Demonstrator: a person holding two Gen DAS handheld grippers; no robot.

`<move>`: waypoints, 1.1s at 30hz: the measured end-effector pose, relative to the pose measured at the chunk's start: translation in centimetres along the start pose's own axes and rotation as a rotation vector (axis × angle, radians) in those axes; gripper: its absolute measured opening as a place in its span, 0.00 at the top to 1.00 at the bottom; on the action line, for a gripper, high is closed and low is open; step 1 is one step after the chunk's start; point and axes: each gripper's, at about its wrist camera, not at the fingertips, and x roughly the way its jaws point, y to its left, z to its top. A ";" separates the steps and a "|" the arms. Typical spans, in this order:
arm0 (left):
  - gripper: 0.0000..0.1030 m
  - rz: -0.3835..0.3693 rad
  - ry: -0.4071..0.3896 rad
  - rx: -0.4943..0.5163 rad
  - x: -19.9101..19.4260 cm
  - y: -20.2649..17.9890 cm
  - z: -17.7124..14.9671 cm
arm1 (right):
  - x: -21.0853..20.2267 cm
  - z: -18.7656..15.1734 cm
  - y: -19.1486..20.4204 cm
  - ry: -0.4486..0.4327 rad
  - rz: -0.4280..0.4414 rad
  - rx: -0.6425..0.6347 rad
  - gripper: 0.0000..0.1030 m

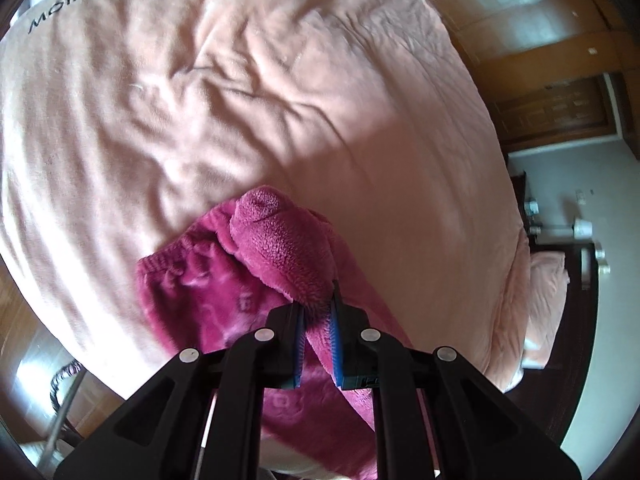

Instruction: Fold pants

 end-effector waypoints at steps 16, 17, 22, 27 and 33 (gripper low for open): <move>0.90 0.264 0.021 0.122 3.0 8.0 -7.1 | 6.6 -9.1 -12.0 0.142 -0.101 -0.044 0.94; 0.90 0.282 0.022 0.126 3.2 8.0 -7.2 | 6.8 -9.2 -12.0 0.144 -0.105 -0.048 0.94; 0.90 0.307 0.006 0.182 3.0 6.7 -7.5 | 6.3 -8.9 -12.3 0.125 -0.096 -0.044 0.94; 0.94 0.338 -0.051 0.232 0.7 5.8 -7.4 | 4.8 -8.8 -12.7 0.097 -0.144 -0.082 0.94; 0.95 0.472 -0.064 0.202 1.6 9.4 -5.7 | 9.1 -11.0 -12.1 0.160 -0.222 -0.251 0.94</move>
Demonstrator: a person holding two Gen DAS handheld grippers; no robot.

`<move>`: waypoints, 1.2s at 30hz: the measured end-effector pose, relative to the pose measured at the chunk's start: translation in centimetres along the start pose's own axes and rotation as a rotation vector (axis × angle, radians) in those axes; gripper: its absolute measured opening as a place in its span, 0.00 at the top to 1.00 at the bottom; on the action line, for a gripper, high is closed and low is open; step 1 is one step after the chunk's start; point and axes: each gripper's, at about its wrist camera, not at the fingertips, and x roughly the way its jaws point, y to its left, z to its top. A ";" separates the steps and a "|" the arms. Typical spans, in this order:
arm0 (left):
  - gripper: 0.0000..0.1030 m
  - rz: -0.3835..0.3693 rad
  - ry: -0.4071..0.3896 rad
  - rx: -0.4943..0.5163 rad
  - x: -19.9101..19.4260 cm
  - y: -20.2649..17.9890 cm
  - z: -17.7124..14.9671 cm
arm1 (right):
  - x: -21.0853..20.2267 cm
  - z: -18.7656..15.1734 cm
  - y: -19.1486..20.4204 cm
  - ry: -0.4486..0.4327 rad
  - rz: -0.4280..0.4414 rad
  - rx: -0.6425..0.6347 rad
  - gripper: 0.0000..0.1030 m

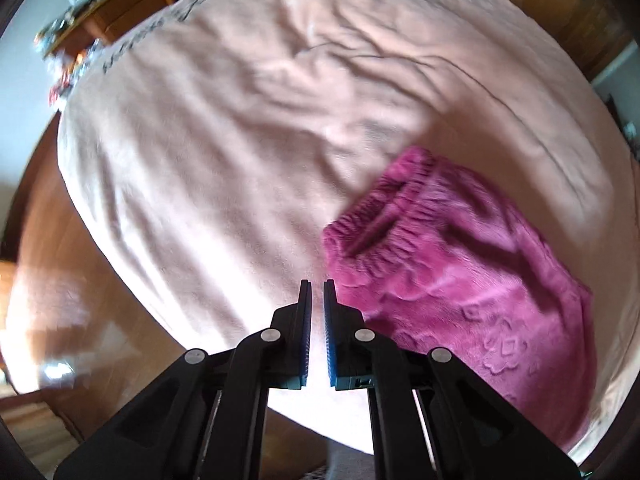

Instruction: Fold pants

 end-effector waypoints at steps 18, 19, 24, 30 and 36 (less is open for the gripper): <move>0.46 -0.377 0.165 0.000 6.5 -1.3 1.8 | -8.1 -2.9 16.8 -0.180 -0.118 -0.235 0.47; 0.46 -0.375 0.179 0.008 6.9 -1.4 1.6 | -8.3 -3.0 19.4 -0.181 -0.081 -0.279 0.47; 0.46 -0.367 0.199 0.017 8.5 -1.7 1.7 | -10.3 -5.1 35.1 -0.128 0.240 -0.571 0.47; 0.46 -0.395 0.210 -0.003 9.2 -1.9 2.5 | -11.1 -8.0 47.4 0.008 0.525 -0.798 0.47; 0.46 -0.389 0.204 0.051 9.0 -2.4 3.0 | -8.6 -9.9 54.5 0.156 0.588 -1.021 0.47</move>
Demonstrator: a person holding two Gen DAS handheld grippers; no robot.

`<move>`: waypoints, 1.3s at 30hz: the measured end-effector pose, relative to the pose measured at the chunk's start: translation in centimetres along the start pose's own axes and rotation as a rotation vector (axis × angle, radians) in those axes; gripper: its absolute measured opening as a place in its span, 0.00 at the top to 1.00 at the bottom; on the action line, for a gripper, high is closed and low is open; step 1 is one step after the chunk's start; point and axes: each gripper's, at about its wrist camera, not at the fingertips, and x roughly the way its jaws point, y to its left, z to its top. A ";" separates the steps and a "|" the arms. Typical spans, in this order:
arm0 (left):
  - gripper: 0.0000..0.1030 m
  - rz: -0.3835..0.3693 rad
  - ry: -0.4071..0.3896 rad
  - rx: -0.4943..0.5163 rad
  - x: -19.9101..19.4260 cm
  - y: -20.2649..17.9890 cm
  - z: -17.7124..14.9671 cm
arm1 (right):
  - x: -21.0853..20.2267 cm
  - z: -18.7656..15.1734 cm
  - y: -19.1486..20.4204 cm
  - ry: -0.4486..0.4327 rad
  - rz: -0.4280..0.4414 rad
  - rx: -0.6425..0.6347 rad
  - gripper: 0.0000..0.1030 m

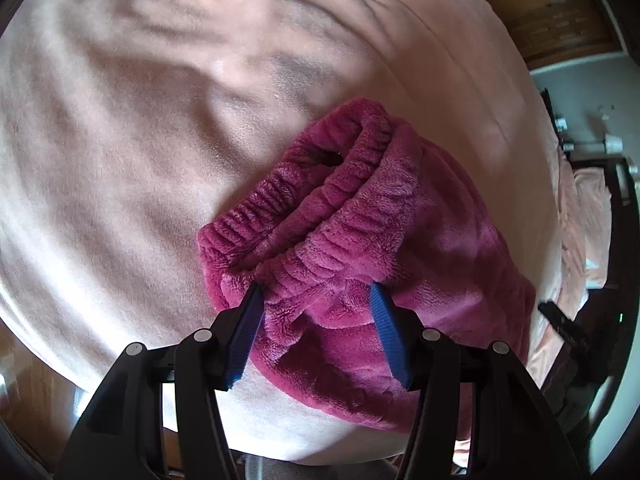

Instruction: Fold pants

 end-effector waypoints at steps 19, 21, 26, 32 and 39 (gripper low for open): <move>0.85 0.162 -0.033 0.135 1.1 -3.9 1.7 | 4.3 2.0 1.7 0.074 0.071 -0.049 0.86; 0.89 0.174 -0.061 0.142 0.6 -3.9 2.3 | 3.9 2.8 1.3 0.041 0.055 -0.011 0.87; 0.90 0.233 -0.085 0.108 0.8 -2.9 4.8 | 6.2 2.7 0.9 0.067 -0.024 -0.004 0.87; 0.89 0.183 -0.077 0.152 -0.3 -3.5 5.3 | 5.4 2.3 0.2 0.079 0.005 0.019 0.81; 0.89 0.122 -0.057 0.241 -1.4 -5.5 3.8 | 1.6 1.6 0.0 0.008 -0.018 0.058 0.61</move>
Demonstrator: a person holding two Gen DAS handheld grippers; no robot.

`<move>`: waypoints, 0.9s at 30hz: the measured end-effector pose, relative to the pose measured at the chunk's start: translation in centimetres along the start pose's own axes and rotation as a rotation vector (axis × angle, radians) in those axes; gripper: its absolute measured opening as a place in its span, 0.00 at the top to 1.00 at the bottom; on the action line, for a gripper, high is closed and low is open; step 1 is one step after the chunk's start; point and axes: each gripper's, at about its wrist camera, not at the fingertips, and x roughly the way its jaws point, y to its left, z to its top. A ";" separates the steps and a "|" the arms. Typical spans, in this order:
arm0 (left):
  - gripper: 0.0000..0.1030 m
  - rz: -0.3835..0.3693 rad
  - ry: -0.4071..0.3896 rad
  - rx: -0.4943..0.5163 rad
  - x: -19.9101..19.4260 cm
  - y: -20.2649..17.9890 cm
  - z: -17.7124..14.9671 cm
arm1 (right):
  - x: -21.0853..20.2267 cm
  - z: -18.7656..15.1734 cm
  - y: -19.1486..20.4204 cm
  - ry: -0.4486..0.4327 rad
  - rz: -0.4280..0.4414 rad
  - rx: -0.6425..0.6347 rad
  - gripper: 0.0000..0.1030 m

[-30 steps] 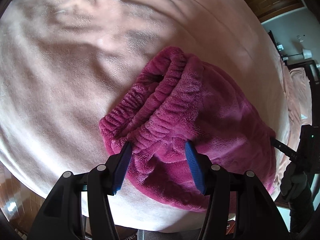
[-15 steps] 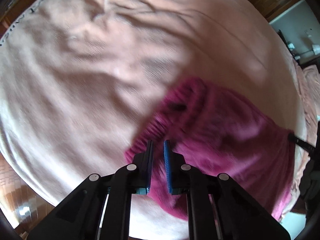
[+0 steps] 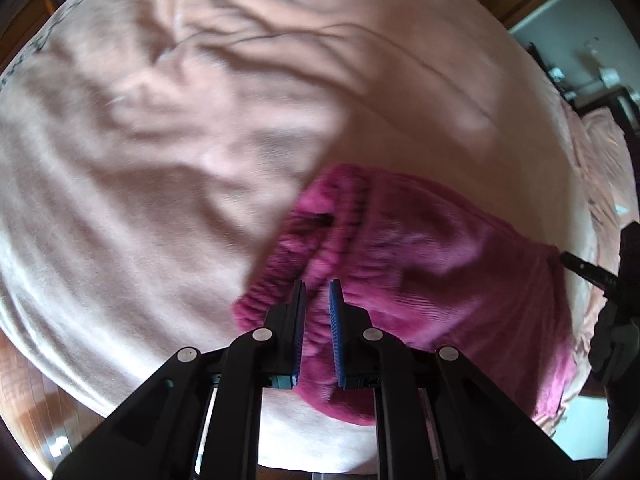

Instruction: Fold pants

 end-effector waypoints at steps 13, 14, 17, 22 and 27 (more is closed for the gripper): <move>0.89 0.075 0.012 0.121 6.6 -4.4 2.5 | 0.1 -5.6 2.3 -0.021 -0.077 0.042 0.61; 0.89 0.084 0.019 0.116 7.4 -4.1 2.9 | 0.9 -5.7 2.1 -0.019 -0.100 0.055 0.61; 0.89 0.106 0.032 0.119 8.3 -4.4 3.6 | 2.7 -5.8 0.6 -0.019 -0.132 0.135 0.61; 0.89 0.150 0.032 0.160 7.7 -5.7 3.3 | -0.3 -7.0 0.1 -0.089 -0.111 0.140 0.61; 0.89 0.150 0.011 0.151 5.7 -7.4 2.1 | -5.0 -11.2 -5.0 -0.145 -0.145 0.251 0.61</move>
